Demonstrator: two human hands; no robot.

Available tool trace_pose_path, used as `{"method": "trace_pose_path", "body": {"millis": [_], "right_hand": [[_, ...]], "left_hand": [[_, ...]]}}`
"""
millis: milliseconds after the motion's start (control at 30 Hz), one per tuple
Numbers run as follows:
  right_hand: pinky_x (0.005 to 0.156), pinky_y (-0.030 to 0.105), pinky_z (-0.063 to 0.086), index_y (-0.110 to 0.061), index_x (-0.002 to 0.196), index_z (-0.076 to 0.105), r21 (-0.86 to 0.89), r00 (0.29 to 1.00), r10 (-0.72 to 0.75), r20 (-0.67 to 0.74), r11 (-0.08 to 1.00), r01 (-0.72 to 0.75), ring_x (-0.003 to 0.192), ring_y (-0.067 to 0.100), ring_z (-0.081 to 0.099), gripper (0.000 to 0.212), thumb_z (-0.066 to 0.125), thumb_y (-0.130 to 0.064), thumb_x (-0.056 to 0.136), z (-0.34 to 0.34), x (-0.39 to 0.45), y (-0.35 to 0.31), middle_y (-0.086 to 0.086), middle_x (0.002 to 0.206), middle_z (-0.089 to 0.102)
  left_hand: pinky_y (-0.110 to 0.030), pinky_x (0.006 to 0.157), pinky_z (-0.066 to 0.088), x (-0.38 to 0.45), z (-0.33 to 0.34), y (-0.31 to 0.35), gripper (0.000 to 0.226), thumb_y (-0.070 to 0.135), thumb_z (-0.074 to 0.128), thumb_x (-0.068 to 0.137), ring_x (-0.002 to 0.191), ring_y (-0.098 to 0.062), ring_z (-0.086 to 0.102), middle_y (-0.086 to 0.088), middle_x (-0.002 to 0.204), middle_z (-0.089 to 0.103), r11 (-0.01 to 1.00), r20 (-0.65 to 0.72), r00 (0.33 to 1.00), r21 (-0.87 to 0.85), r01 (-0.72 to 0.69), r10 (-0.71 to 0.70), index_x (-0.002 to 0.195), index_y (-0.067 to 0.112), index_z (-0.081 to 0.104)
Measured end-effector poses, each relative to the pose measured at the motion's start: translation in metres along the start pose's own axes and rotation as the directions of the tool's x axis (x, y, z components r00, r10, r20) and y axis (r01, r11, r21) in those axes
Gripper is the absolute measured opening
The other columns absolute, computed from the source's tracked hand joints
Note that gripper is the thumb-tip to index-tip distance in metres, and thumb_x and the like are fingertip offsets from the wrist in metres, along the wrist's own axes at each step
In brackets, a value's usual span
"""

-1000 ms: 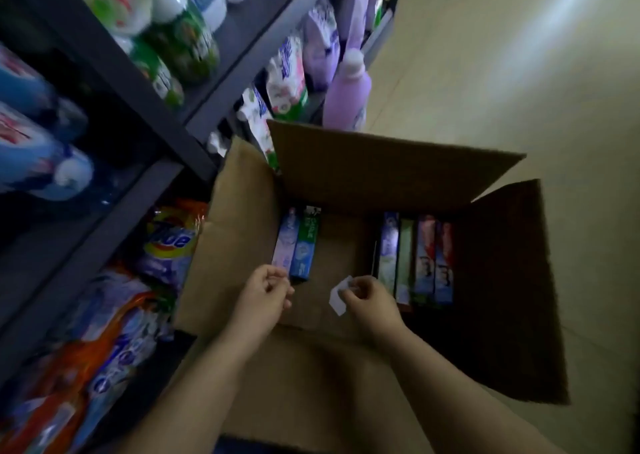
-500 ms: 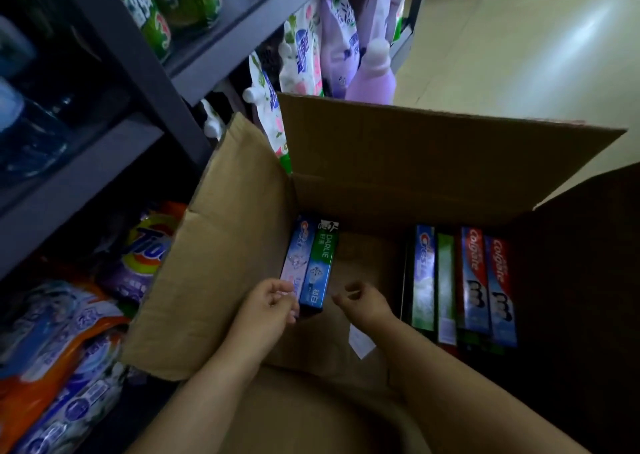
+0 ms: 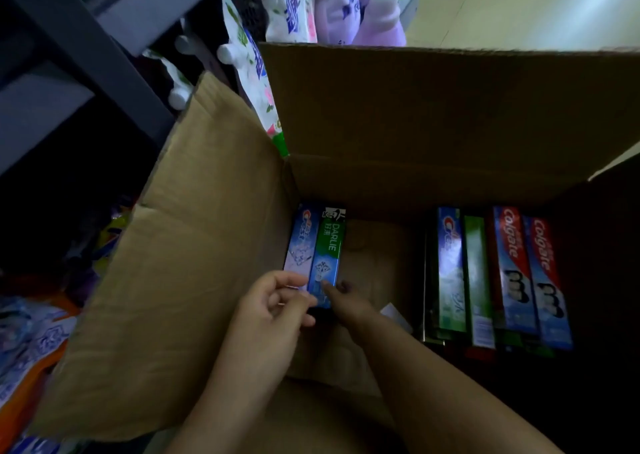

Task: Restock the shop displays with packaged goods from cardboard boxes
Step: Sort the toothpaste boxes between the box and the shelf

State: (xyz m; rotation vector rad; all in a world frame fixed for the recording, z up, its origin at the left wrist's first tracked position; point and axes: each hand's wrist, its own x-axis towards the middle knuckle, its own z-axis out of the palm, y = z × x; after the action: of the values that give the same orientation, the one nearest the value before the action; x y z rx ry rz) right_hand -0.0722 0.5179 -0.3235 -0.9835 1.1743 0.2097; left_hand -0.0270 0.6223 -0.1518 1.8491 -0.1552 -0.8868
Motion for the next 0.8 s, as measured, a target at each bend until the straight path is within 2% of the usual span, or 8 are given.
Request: {"method": "trace_pose_path", "body": {"millis": [100, 233, 333, 400, 533, 633, 700, 800], "right_hand": [[0.100, 0.042, 0.048, -0.016, 0.133, 0.047, -0.017, 1.000, 0.003, 0.008, 1.000, -0.003, 0.112, 0.025, 0.060, 0.050, 0.056, -0.043, 0.092, 0.004, 0.009, 0.010, 0.009, 0.127, 0.059], [0.100, 0.041, 0.048, -0.026, 0.138, 0.046, 0.045, 0.998, -0.056, 0.000, 0.997, 0.056, 0.114, 0.019, 0.059, 0.049, 0.060, -0.034, 0.091, 0.009, 0.009, 0.027, 0.002, 0.132, 0.058], [0.089, 0.032, 0.053, -0.022, 0.134, 0.049, 0.172, 0.997, -0.075, 0.008, 0.982, 0.072, 0.108, 0.016, 0.060, 0.042, 0.059, -0.023, 0.093, 0.003, 0.009, 0.027, 0.000, 0.127, 0.060], [0.079, 0.027, 0.053, -0.021, 0.128, 0.052, 0.254, 0.997, -0.072, 0.010, 0.965, 0.067, 0.103, 0.018, 0.060, 0.037, 0.060, -0.014, 0.092, -0.002, 0.008, 0.020, 0.002, 0.122, 0.061], [0.083, 0.034, 0.055, -0.015, 0.121, 0.054, 0.217, 0.999, -0.014, -0.035, 0.976, 0.021, 0.100, 0.021, 0.062, 0.036, 0.066, -0.013, 0.087, -0.005, 0.006, 0.012, 0.006, 0.117, 0.062], [0.075, 0.031, 0.058, -0.006, 0.121, 0.057, 0.257, 0.999, 0.018, 0.028, 0.966, -0.025, 0.099, 0.024, 0.067, 0.034, 0.065, -0.012, 0.088, -0.013, -0.001, 0.008, 0.013, 0.116, 0.065], [0.069, 0.028, 0.057, -0.005, 0.117, 0.061, 0.300, 0.993, 0.010, 0.114, 0.953, -0.044, 0.095, 0.023, 0.069, 0.028, 0.062, -0.010, 0.089, -0.023, -0.021, 0.002, 0.015, 0.113, 0.068], [0.084, 0.035, 0.057, -0.001, 0.118, 0.063, 0.330, 0.956, -0.059, 0.288, 0.943, -0.041, 0.100, 0.029, 0.068, 0.028, 0.058, -0.004, 0.090, -0.036, -0.064, -0.006, 0.016, 0.111, 0.070]], "left_hand": [[-0.018, 0.056, 0.045, 0.008, -0.004, -0.002, 0.016, 0.002, 0.055, 0.089, 0.056, -0.004, 0.061, 0.002, 0.068, 0.070, 0.999, -0.022, 1.000, -0.034, -0.005, 0.005, 0.091, 0.017, 0.061], [-0.016, 0.054, 0.044, 0.012, -0.006, -0.005, 0.016, 0.002, 0.054, 0.089, 0.053, -0.002, 0.061, 0.001, 0.065, 0.069, 0.999, -0.054, 0.999, -0.037, -0.008, 0.006, 0.088, 0.017, 0.061], [-0.023, 0.057, 0.042, 0.018, -0.006, -0.012, 0.018, 0.001, 0.053, 0.090, 0.052, -0.001, 0.060, 0.003, 0.062, 0.069, 0.998, -0.064, 0.998, -0.050, 0.026, -0.030, 0.087, 0.017, 0.060], [-0.020, 0.056, 0.042, 0.023, -0.004, -0.015, 0.019, 0.001, 0.052, 0.091, 0.053, -0.003, 0.060, 0.006, 0.061, 0.069, 0.998, -0.056, 0.997, -0.047, 0.041, -0.044, 0.088, 0.018, 0.060], [-0.009, 0.047, 0.044, 0.028, -0.001, -0.019, 0.016, 0.002, 0.053, 0.090, 0.056, -0.006, 0.059, 0.004, 0.063, 0.069, 0.997, -0.053, 0.997, -0.041, 0.061, -0.063, 0.090, 0.016, 0.060], [-0.008, 0.047, 0.042, 0.031, -0.001, -0.022, 0.016, 0.002, 0.054, 0.090, 0.055, -0.002, 0.058, 0.002, 0.072, 0.067, 0.998, -0.061, 0.996, -0.013, 0.066, -0.066, 0.090, 0.017, 0.060], [-0.009, 0.051, 0.042, 0.033, 0.000, -0.025, 0.014, 0.005, 0.056, 0.090, 0.065, -0.005, 0.058, -0.001, 0.084, 0.066, 0.996, -0.061, 0.995, 0.034, 0.083, -0.081, 0.092, 0.018, 0.059], [-0.019, 0.073, 0.045, 0.037, 0.002, -0.031, 0.018, 0.014, 0.061, 0.089, 0.091, -0.011, 0.058, -0.004, 0.108, 0.061, 0.990, -0.058, 0.991, 0.068, 0.127, -0.123, 0.105, 0.018, 0.053]]}}
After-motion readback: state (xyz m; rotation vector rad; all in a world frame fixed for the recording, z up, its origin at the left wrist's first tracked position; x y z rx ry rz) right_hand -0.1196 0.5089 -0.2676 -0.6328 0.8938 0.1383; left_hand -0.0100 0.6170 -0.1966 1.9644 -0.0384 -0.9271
